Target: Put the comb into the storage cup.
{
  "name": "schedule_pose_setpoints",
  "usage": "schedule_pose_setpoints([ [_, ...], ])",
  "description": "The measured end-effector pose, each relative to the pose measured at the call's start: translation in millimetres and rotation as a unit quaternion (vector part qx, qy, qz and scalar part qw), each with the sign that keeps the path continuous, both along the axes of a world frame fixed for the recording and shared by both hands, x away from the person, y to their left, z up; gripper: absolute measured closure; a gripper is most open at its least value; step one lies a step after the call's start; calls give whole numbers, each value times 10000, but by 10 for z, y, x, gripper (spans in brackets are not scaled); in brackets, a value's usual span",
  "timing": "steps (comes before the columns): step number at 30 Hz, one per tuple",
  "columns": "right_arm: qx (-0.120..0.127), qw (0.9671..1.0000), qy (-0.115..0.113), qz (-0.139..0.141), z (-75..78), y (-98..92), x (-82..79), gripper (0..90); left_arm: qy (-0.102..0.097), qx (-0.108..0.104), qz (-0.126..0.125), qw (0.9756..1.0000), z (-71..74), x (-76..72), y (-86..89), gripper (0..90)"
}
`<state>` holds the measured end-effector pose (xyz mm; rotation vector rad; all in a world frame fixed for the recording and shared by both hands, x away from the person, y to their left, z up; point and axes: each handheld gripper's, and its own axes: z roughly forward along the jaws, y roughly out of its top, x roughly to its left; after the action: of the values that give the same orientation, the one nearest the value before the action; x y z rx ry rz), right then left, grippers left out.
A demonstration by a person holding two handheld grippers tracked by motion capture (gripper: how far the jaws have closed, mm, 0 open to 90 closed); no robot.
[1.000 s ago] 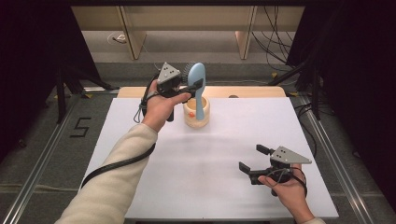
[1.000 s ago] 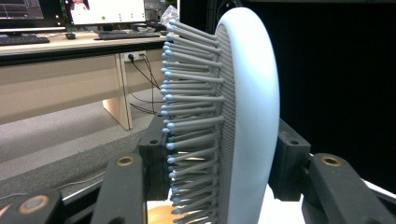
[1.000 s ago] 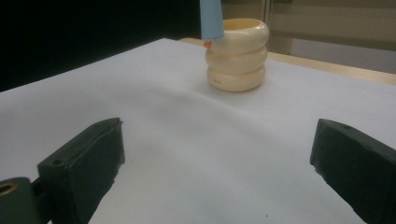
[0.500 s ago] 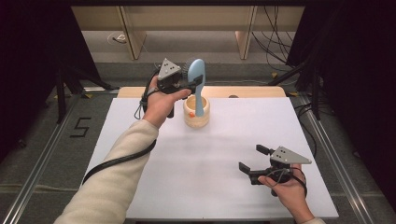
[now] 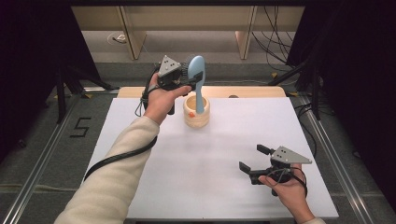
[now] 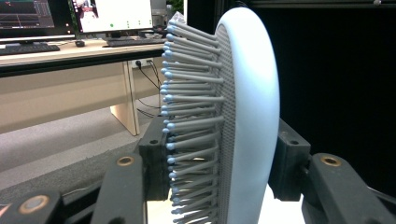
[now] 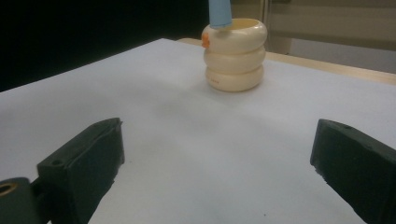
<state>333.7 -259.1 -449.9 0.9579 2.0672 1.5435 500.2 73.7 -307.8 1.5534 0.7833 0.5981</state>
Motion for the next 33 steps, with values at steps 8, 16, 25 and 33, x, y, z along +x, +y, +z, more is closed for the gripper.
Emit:
schedule_pose_setpoints([
  [8,3,10000,0,-7,-2,-4,0,38,0,31,37,10000,-1,36,15,502],
  [16,18,10000,9,-23,-1,-19,-4,38,5,38,79,10000,-2,84,21,501],
  [25,23,10000,6,-46,0,-38,-12,38,30,38,96,9999,-13,136,25,501],
  [33,36,10000,26,-62,-7,-55,-22,39,64,60,104,9999,-37,183,16,500],
])
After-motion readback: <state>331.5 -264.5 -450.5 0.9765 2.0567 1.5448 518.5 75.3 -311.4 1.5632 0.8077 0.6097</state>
